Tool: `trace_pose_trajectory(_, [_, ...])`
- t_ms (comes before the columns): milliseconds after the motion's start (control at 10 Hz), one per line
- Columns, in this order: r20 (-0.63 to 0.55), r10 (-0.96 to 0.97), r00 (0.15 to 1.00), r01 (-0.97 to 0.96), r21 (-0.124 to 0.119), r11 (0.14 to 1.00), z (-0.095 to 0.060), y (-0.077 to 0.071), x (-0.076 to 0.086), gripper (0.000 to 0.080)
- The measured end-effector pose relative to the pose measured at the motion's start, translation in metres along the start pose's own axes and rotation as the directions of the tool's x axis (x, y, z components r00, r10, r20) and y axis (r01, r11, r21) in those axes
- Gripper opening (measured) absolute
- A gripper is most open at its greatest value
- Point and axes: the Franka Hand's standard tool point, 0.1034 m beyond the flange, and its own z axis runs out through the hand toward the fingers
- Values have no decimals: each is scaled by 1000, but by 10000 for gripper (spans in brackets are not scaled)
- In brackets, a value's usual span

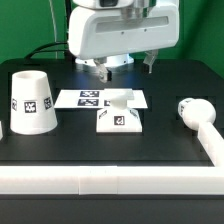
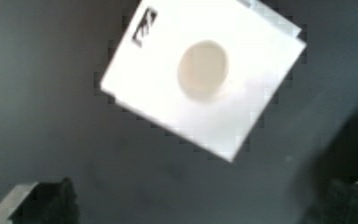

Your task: Assemble lamp

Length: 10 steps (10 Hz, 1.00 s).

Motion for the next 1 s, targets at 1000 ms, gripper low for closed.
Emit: trace_pose_trajectory(1000, [20,345,939,-345,39,938,32,3,-14,699])
